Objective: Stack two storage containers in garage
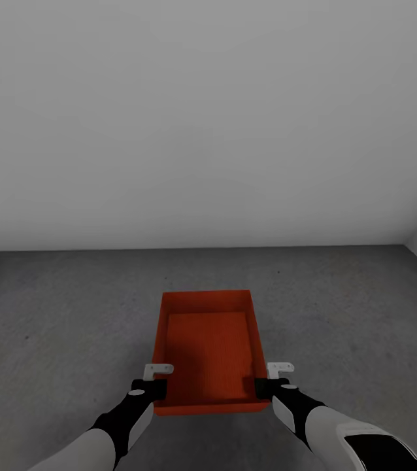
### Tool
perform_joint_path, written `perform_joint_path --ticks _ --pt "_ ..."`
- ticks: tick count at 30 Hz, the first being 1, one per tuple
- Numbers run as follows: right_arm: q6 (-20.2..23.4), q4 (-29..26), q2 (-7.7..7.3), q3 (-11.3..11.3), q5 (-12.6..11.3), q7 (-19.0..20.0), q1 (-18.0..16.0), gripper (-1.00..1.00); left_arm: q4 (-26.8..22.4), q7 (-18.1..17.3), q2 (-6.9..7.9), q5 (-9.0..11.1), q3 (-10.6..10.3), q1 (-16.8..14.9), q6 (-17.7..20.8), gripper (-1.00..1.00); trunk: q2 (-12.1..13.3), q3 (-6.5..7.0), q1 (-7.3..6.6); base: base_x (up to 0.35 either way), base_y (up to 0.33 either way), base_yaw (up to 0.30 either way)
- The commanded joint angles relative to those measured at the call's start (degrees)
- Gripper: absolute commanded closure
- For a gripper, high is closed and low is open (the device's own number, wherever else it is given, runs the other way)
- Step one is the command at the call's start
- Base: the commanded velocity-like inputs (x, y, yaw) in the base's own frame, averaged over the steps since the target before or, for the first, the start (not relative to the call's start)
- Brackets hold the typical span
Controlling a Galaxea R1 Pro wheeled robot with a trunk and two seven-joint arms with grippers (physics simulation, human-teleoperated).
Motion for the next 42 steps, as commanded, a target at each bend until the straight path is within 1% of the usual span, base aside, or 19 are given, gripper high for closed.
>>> perform_joint_path --ticks 1,42 --pt "-0.07 0.17 -0.13 -1.55 -0.41 -2.86 0.00 1.00 -0.31 1.53 0.08 -0.73 0.43 -0.03 -1.75 1.00 -0.43 -0.22 0.22 0.000 0.000 0.000" --pt "0.00 0.17 -0.18 -1.61 -0.41 -2.86 0.00 1.00 -0.31 1.53 0.08 -0.73 0.45 -0.03 -1.75 1.00 -16.88 -7.58 9.22 0.000 0.000 0.000"
